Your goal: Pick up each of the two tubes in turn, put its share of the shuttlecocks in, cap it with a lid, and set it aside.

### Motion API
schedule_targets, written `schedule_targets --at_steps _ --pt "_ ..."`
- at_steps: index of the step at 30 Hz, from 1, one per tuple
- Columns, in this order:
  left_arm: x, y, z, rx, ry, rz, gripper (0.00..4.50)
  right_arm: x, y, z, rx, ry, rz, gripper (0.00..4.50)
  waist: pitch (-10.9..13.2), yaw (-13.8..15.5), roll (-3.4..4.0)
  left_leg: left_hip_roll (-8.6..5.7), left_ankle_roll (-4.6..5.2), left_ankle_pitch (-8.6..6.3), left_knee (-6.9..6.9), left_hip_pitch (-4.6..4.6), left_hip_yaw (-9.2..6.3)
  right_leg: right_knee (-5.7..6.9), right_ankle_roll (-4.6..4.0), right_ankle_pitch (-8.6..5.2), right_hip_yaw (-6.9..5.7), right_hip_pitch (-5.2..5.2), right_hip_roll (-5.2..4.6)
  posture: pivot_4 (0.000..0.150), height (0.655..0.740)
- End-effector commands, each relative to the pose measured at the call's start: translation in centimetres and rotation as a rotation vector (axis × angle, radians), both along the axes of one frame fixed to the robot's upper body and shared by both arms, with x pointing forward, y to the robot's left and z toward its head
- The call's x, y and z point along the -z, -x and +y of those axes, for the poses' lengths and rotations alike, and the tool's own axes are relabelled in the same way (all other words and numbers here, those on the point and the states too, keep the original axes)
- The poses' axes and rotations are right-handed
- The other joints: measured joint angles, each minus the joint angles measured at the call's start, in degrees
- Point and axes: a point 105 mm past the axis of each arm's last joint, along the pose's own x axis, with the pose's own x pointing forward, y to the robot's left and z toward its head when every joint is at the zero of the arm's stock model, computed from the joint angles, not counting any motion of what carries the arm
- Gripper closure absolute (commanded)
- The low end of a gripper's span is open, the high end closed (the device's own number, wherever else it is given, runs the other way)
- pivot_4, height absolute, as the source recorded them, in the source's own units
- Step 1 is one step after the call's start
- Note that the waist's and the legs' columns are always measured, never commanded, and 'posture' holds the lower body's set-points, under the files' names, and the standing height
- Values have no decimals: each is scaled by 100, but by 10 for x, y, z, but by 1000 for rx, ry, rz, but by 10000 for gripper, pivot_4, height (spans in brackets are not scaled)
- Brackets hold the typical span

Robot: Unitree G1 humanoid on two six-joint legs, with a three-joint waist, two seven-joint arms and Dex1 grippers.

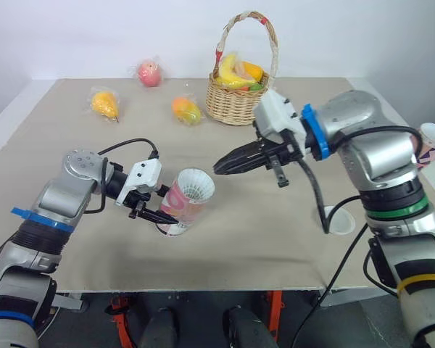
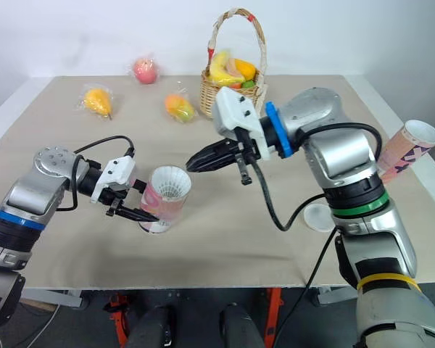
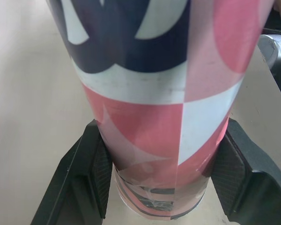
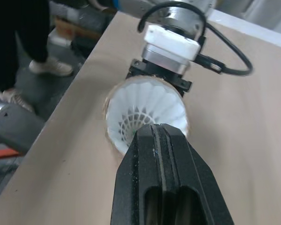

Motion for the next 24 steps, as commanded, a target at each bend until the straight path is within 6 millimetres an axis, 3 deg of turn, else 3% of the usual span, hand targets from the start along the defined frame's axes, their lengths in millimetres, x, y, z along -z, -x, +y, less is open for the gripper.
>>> schedule_targets --at_steps 1,6,10,16,24 --pt "-7 -2 -3 12 2 -38 19608 2 -3 11 -40 97 -75 44561 0 0 0 0 0 0 2 1 0 0 0 1 -1 0 0 1500 7400" --pt "-7 -3 -4 12 7 -42 19608 19 -2 22 -135 232 -56 44561 0 26 -1 -1 -1 1 4 -4 -2 1 0 0 -1 1 -1 1500 7400" --pt "-8 -4 -4 4 9 -46 19608 37 -13 30 -145 371 -95 44561 -1 10 -1 -3 -1 1 4 -4 1 1 -1 1 0 1 -5 1500 7400" --pt "-9 -5 -3 -6 12 -50 19608 47 -10 55 -214 425 -114 44561 -1 5 -1 7 -7 9 4 5 -7 13 -9 4 -13 1 4 1500 7400" --pt "-13 -8 0 -32 23 -62 19608 76 -5 66 -242 472 -5 44561 -2 4 -2 7 -18 17 3 5 -12 18 -9 4 -18 1 4 1500 7400"
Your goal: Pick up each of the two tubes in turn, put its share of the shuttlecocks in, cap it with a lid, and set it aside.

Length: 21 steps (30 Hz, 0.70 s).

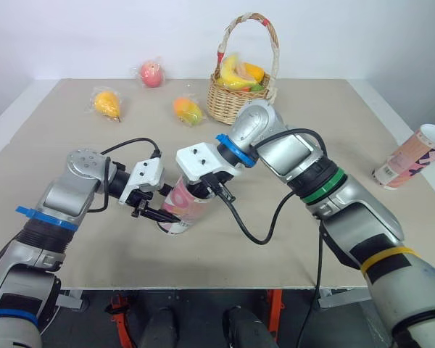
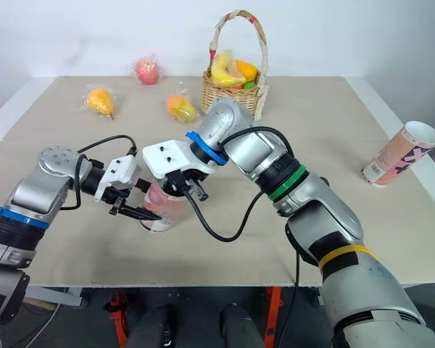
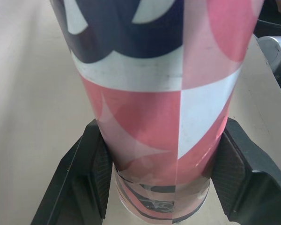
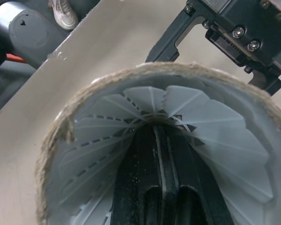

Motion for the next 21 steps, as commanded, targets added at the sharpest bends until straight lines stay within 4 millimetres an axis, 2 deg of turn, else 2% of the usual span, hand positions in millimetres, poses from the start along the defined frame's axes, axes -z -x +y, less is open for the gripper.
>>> schedule_targets --at_steps 1,4,7,13,16,18,21 --pt "-14 -6 3 -33 17 -55 19608 24 7 9 -25 76 85 44561 -4 -1 -2 0 0 0 0 2 0 2 -1 0 0 0 0 1500 7400" --pt "-15 -6 3 -33 20 -56 19608 34 3 15 5 81 99 44561 -12 -24 -8 3 0 0 -2 25 2 10 -8 0 -2 13 2 1500 7400" --pt "-16 -6 3 -32 21 -56 19608 29 2 14 18 60 116 44561 -13 -35 -8 10 0 0 -15 78 8 11 -21 -2 -2 53 7 1500 7400" --pt "-17 -5 2 -31 23 -55 19608 -15 -6 1 62 -44 121 44561 -12 -26 -8 24 1 1 -16 89 1 23 -39 -4 -3 59 25 1500 7400" --pt "-18 -5 1 -29 29 -55 19608 -39 -2 -18 67 -99 136 44561 -8 19 -8 21 -3 4 -14 52 -4 24 -32 -7 -3 32 22 1500 7400" --pt "-18 -4 0 -29 31 -55 19608 -48 0 -25 72 -118 145 44561 -8 28 -8 14 -9 9 -5 3 -13 27 -26 -6 -8 -7 15 1500 7400" --pt "-18 -4 0 -29 34 -52 19608 -61 -3 -45 112 -143 127 44561 -7 17 -9 -1 -8 7 -10 -6 -8 26 -44 -3 -7 -15 -1 1500 7400"
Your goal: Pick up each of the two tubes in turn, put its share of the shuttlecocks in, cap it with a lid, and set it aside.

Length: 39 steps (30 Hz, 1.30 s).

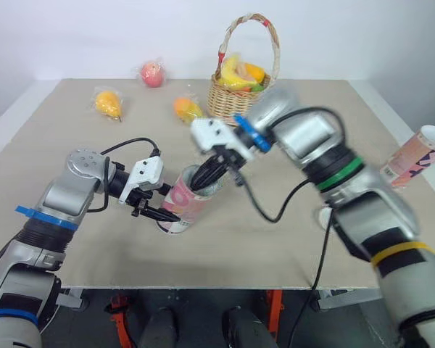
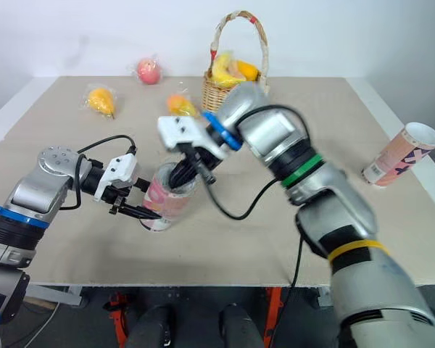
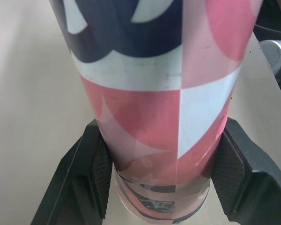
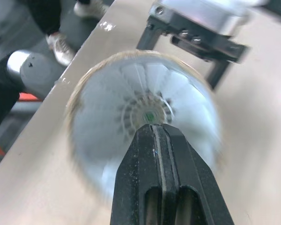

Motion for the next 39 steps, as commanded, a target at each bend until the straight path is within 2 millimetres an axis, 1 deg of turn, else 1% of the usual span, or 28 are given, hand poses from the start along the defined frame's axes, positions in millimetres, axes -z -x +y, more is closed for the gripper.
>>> schedule_targets --at_steps 1,3,4,6,7,10,12,13,15,17,18,19,20,21,22,24,25,27,32,35,39 --pt "-17 -2 0 -10 24 -60 19608 -23 8 -13 -30 -28 -16 44561 1 -6 -1 -1 2 -1 -1 -1 0 0 0 -3 0 0 0 1500 7400" --pt "-17 -2 0 -9 27 -60 19608 -27 9 -21 -14 -40 -22 44561 2 -16 -1 -3 3 -3 -5 -1 -1 0 2 -12 0 -2 0 1500 7400" --pt "-17 -2 -1 -8 30 -62 19608 -30 8 -24 0 -52 -27 44561 2 -17 0 -3 4 -3 -10 -2 -1 0 18 -24 0 -5 0 1500 7400" --pt "-18 -2 -2 -5 36 -67 19608 -35 5 -29 26 -74 -41 44561 2 -18 0 -3 4 -4 -12 -2 -3 0 13 -27 -2 -7 1 1500 7400" --pt "-19 -1 -3 -3 47 -75 19608 -40 4 -36 41 -109 -66 44561 2 -20 0 -2 4 -4 -13 -2 -4 0 12 -27 -3 -7 2 1500 7400" --pt "-28 -1 -10 5 125 -106 19608 -58 0 -64 150 -257 -117 44561 4 -3 -4 -3 4 -4 -14 -5 -7 0 12 -28 -6 -6 -1 1500 7400" --pt "-34 -1 -15 10 187 -119 19608 -60 -1 -82 228 -306 -111 44561 5 18 -5 -9 4 -4 -12 -8 -12 -1 11 -27 -11 -3 -7 1500 7400" --pt "-37 0 -18 18 220 -117 19608 -56 -2 -91 269 -307 -108 44561 6 41 -7 -12 4 -4 -13 -9 -11 -3 12 -28 -11 -3 -11 1500 7400" --pt "-45 5 -28 46 317 -117 19608 -31 2 -120 343 -246 -103 44561 6 69 -8 -15 2 -6 -11 -11 -13 -13 14 -26 -12 6 -14 1500 7400" --pt "-49 8 -36 61 388 -108 19608 -11 5 -140 406 -185 -91 44561 6 100 -8 -16 3 -9 -10 -10 -13 -23 16 -26 -13 11 -15 1500 7400" --pt "-47 9 -43 63 425 -103 19608 2 7 -153 445 -141 -69 41773 7 96 -5 -16 4 -11 -9 -10 -9 -23 16 -26 -10 10 -15 1500 7400" --pt "-46 9 -47 63 448 -100 19608 10 8 -161 468 -112 -55 38166 8 101 -1 -16 4 -11 -11 -11 -3 -25 21 -23 -2 6 -13 1500 7400" --pt "-45 9 -51 58 469 -94 19608 16 8 -167 494 -87 -50 36646 9 98 1 -18 5 -11 -10 -9 -4 -24 22 -24 -1 8 -14 1500 7400" --pt "-44 10 -52 54 479 -90 19608 19 8 -170 507 -77 -50 30695 12 74 5 -17 6 -12 -10 -8 -2 -25 24 -24 1 8 -13 1500 7400" --pt "-39 9 -57 46 500 -79 19608 25 6 -178 550 -49 -38 27099 12 59 7 -16 6 -12 -10 -5 3 -24 29 -22 8 6 -9 1500 7400" --pt "-28 9 -66 35 525 -65 19608 36 3 -194 617 -4 -9 17122 13 1 8 -12 6 -11 -9 1 3 -23 36 -19 12 6 -4 1500 7400" --pt "-20 9 -69 26 527 -55 19608 43 3 -204 644 34 6 14236 13 -7 7 -12 6 -11 -9 2 3 -23 39 -19 11 7 -4 1500 7400" --pt "-4 9 -73 14 516 -39 19608 52 4 -220 684 84 32 14236 13 -9 7 -13 4 -8 -6 8 1 -23 43 -15 10 16 -4 1500 7400" --pt "27 12 -76 4 468 5 19608 66 -2 -254 796 141 78 14236 13 -28 8 -14 5 -8 1 10 19 -27 57 -4 30 15 -4 1500 7400" --pt "38 12 -78 -1 455 -5 19608 75 -5 -266 850 153 108 14236 13 -26 8 -15 4 -7 2 10 23 -28 59 -2 34 13 -5 1500 7400" --pt "45 12 -79 -11 466 -51 19608 84 -6 -272 875 170 141 14236 12 -23 10 -16 4 -7 1 11 27 -31 61 -1 39 16 -7 1500 7400"
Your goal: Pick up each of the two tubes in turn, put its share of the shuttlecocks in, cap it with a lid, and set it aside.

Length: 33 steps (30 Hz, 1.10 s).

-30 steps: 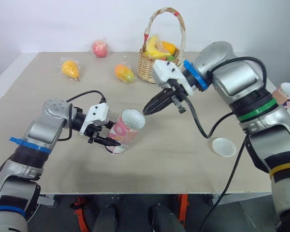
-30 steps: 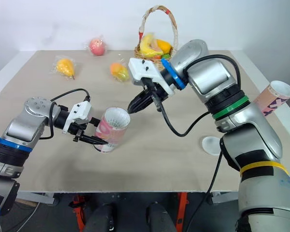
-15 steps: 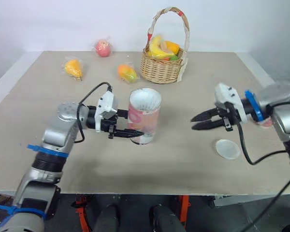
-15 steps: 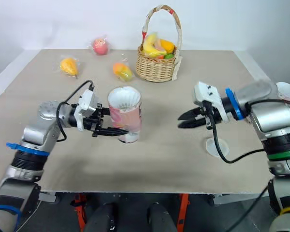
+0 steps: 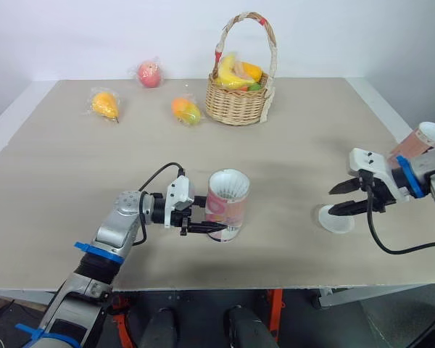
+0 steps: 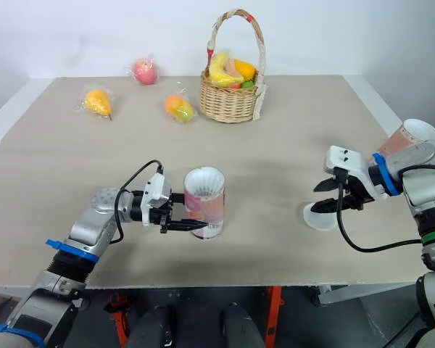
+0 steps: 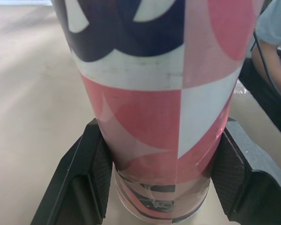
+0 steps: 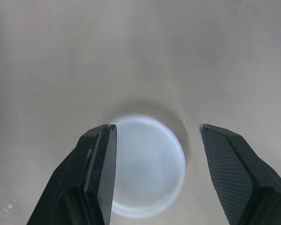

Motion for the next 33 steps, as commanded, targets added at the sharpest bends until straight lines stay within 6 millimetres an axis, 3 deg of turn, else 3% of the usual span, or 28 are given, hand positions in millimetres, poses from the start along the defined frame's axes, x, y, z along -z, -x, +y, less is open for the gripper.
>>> schedule_targets --at_steps 1,10,11,12,13,14,16,17,18,22,23,25,28,33 --pt "7 1 -1 -19 1 -49 19608 -1 0 -5 -2 11 14 14236 0 3 1 -1 0 0 0 0 0 0 0 0 0 0 -1 1500 7400" --pt "17 2 0 -27 6 -36 19608 28 -1 -24 66 76 79 14236 -2 -1 2 -3 0 1 3 29 6 -3 8 7 9 29 -2 1500 7400" --pt "18 2 1 -24 2 -31 19608 29 1 -24 51 84 87 19399 -2 -2 1 -3 0 1 -1 55 8 -8 9 6 11 56 -2 1500 7400" --pt "18 2 1 -22 -1 -26 19608 31 2 -25 40 96 93 20740 -2 -6 2 -3 0 1 -3 66 7 -12 9 5 9 68 -2 1500 7400" --pt "18 3 2 -21 -4 -23 19608 32 5 -25 17 107 101 25774 -2 -7 2 -3 -1 0 -6 81 7 -18 8 3 10 84 -2 1500 7400" --pt "18 3 3 -21 -5 -21 19608 33 7 -25 -6 126 103 27389 -2 -6 1 -2 -1 0 -6 81 7 -18 9 3 10 84 -2 1500 7400" --pt "18 2 4 -22 -7 -19 19608 33 9 -23 -35 139 99 35844 -4 -6 1 -2 -1 0 -9 82 5 -18 8 2 8 85 -1 1500 7400" --pt "18 2 4 -22 -7 -17 19608 32 8 -21 -45 140 91 37805 -6 -6 1 -1 -1 0 -9 82 5 -18 7 1 8 85 -1 1500 7400" --pt "18 2 5 -21 -9 -16 19608 28 7 -16 -65 134 75 44335 -6 -5 1 0 -1 -1 -14 83 3 -18 4 -1 6 85 0 1500 7400" --pt "18 1 5 -21 -12 -14 19608 4 3 8 -147 85 -6 44335 -6 -17 2 0 -1 -1 -15 83 2 -18 4 -1 7 84 1 1500 7400" --pt "17 0 5 -19 -15 -14 19608 -13 4 26 -206 44 -58 44335 -6 -21 3 0 -1 -1 -15 83 3 -18 4 0 8 83 1 1500 7400" --pt "17 0 6 -13 -22 -10 19608 -43 12 61 -329 -40 -129 44335 -2 -34 26 0 -1 -1 -15 82 4 -18 6 2 12 80 0 1500 7400" --pt "17 -1 6 -10 -28 -11 19608 -76 28 98 -467 -129 -189 44335 -6 -33 33 -1 -1 -1 -17 83 0 -18 6 -1 9 82 1 1500 7400" --pt "15 -4 6 -12 -31 -16 19608 -120 54 146 -688 -196 -282 44335 -6 -23 32 1 -3 -2 -17 80 -3 -20 3 -3 0 80 0 1500 7400"
